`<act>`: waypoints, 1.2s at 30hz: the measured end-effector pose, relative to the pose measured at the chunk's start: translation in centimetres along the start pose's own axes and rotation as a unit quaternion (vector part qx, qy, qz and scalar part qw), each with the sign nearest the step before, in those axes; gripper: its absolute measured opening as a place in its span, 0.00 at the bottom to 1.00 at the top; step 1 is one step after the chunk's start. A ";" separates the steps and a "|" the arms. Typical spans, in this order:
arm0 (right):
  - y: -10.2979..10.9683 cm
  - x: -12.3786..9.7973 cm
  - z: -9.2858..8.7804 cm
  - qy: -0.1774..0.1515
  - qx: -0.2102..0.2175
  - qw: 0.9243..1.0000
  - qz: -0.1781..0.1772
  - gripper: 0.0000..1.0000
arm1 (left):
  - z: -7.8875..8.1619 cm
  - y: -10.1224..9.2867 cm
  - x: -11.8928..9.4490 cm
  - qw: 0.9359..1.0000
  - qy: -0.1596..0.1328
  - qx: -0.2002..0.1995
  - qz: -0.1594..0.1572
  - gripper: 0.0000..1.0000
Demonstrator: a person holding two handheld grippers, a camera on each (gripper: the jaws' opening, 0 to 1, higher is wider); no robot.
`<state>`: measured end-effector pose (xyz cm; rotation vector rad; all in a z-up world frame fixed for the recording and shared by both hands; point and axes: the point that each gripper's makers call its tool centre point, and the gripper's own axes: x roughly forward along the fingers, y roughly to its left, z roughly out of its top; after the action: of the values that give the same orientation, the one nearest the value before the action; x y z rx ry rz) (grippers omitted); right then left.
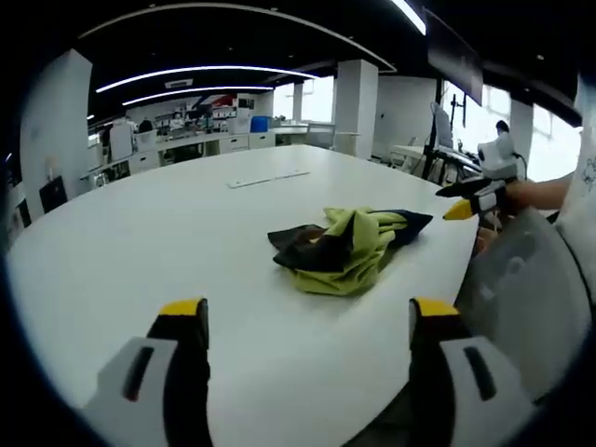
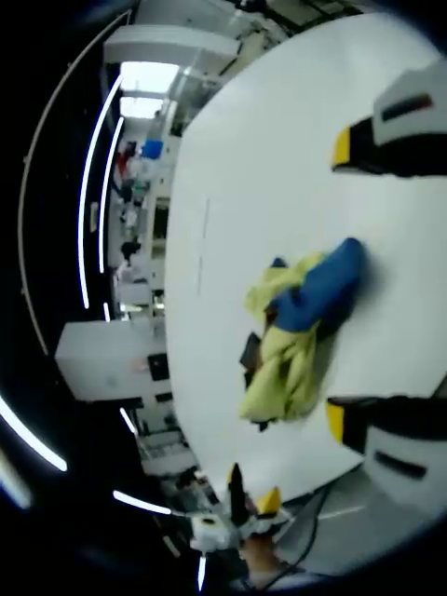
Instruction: Fold the garment on the visible template until the final outline fits inside the template.
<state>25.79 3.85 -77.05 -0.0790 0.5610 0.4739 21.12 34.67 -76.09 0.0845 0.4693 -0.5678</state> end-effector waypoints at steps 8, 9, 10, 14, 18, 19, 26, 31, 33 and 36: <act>0.0 0.0 -0.1 0.001 -0.001 1.000 -0.001 0.96 | -0.1 -0.1 0.0 1.000 0.001 0.000 -0.004 0.84; 0.0 0.0 -0.1 0.002 -0.002 1.000 -0.001 0.95 | -0.1 -0.1 0.0 1.000 0.001 0.000 -0.005 0.84; 0.0 0.0 -0.1 0.002 -0.002 1.000 -0.001 0.96 | -0.1 -0.1 0.0 1.000 0.001 0.000 -0.004 0.84; -0.1 0.0 -0.1 0.000 0.002 1.000 -0.002 0.96 | 0.0 0.0 0.0 1.000 -0.001 -0.004 -0.003 0.84; -0.1 0.0 -0.2 0.002 0.004 1.000 0.000 0.96 | -0.2 -0.1 0.0 1.000 0.005 -0.003 -0.003 0.84; -0.1 0.0 -0.2 0.002 0.004 1.000 0.000 0.96 | -0.2 -0.2 0.0 1.000 0.006 -0.003 -0.004 0.84; -0.1 0.0 -0.3 0.002 0.002 1.000 0.001 0.96 | -0.5 -0.2 0.1 1.000 0.012 0.000 -0.008 0.83; -0.1 0.0 -0.2 0.003 0.000 1.000 0.000 0.95 | -0.6 -0.4 0.1 1.000 0.016 -0.001 -0.010 0.82; -0.1 0.0 -0.2 0.004 -0.003 1.000 -0.001 0.95 | -0.5 -0.4 0.1 1.000 0.015 -0.001 -0.010 0.82; -0.1 0.0 -0.2 0.005 -0.003 1.000 -0.001 0.95 | -0.6 -0.3 0.1 1.000 0.014 -0.002 -0.010 0.81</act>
<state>25.74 3.73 -77.28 -0.0880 0.5682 0.4741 20.79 34.49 -76.61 0.0845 0.4996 -0.5863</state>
